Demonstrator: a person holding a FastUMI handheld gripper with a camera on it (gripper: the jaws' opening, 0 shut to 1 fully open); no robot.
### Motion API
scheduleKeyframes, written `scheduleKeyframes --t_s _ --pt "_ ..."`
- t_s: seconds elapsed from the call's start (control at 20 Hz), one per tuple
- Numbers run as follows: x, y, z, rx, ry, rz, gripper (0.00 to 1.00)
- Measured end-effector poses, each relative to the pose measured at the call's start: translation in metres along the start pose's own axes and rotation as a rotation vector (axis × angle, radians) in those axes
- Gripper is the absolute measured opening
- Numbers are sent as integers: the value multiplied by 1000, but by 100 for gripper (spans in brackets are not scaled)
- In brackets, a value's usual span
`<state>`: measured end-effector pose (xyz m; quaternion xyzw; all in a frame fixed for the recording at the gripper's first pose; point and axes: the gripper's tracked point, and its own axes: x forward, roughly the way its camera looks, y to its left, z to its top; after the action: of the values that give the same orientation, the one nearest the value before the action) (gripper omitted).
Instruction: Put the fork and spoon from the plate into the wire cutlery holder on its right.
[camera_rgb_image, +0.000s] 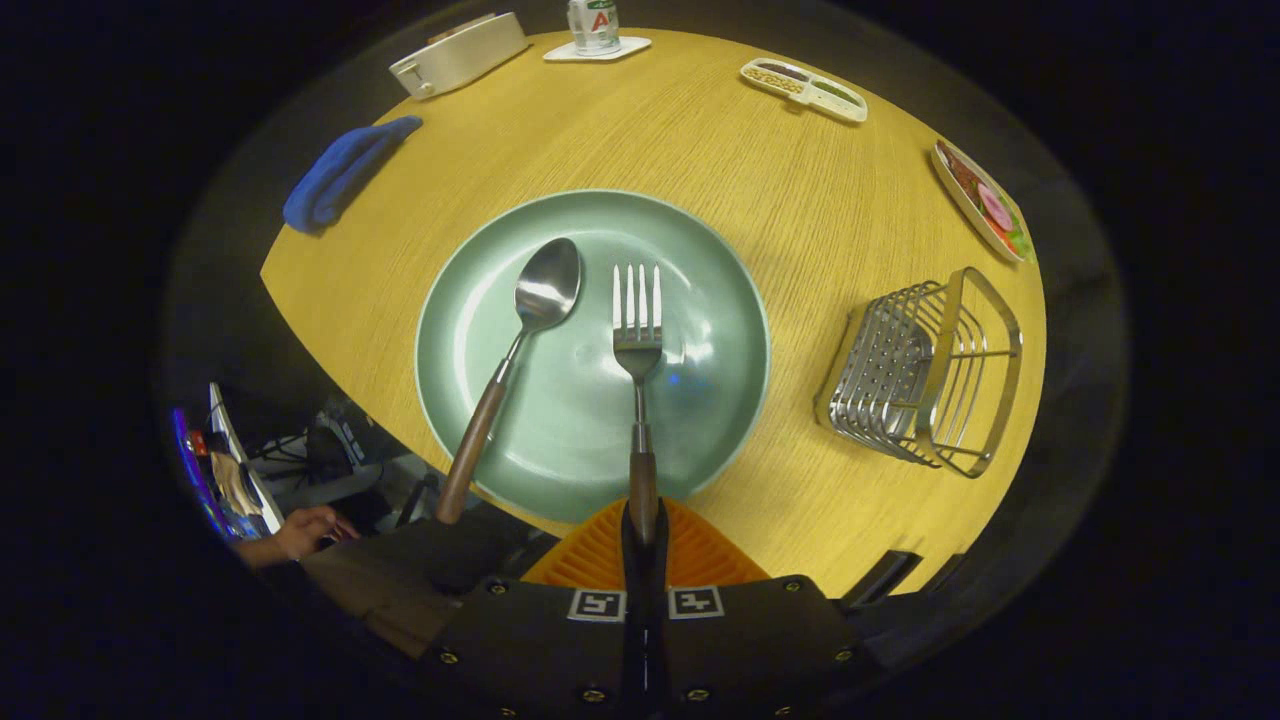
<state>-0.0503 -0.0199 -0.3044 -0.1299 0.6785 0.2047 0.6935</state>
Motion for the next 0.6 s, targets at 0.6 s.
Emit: scheduleKeyframes --t_s 0.6 --pt "-110 -112 -38 -235 213 -135 1"
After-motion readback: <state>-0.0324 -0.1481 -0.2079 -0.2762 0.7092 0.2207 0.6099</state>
